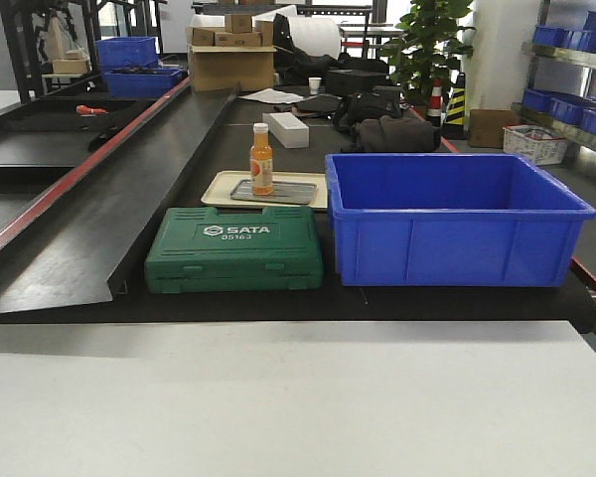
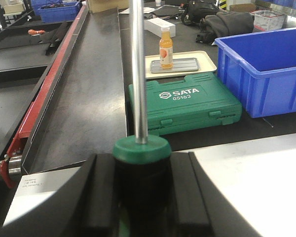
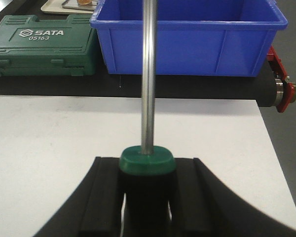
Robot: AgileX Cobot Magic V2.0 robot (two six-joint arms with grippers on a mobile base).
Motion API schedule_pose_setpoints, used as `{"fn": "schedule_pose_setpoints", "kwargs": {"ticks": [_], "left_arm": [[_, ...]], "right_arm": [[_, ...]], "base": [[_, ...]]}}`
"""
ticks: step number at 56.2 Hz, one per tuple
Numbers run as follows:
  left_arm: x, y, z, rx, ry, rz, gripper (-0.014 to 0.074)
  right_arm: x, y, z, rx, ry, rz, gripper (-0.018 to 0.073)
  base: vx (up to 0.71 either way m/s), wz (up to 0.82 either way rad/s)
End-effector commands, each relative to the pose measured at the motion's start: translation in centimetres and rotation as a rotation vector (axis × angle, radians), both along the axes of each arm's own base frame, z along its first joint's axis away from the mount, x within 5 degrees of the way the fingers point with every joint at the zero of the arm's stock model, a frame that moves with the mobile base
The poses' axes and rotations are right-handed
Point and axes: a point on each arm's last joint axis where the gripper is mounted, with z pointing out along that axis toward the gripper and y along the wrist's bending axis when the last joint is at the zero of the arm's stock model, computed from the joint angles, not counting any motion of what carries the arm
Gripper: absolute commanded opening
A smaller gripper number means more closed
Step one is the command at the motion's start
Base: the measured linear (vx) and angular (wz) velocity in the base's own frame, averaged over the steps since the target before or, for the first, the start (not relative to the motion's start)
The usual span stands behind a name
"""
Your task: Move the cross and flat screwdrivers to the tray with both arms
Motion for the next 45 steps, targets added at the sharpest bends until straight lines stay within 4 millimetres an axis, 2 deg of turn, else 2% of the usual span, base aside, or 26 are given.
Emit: {"fn": "schedule_pose_setpoints", "kwargs": {"ticks": [1,32,45], "left_arm": [[-0.49,0.00,1.96,-0.031,-0.129,0.011,0.0003],[-0.49,0.00,1.96,-0.031,-0.129,0.011,0.0003],[0.17,0.01,1.64,-0.032,-0.110,0.012,0.0003]], "right_arm": [[-0.38,-0.07,2.27,-0.008,-0.143,0.004,-0.0011],[-0.38,-0.08,2.25,-0.008,-0.140,0.004,-0.0011],[-0.38,-0.08,2.25,-0.008,-0.140,0.004,-0.0011]], "base": [[0.00,0.00],[0.00,0.00],[-0.08,0.01]]}}
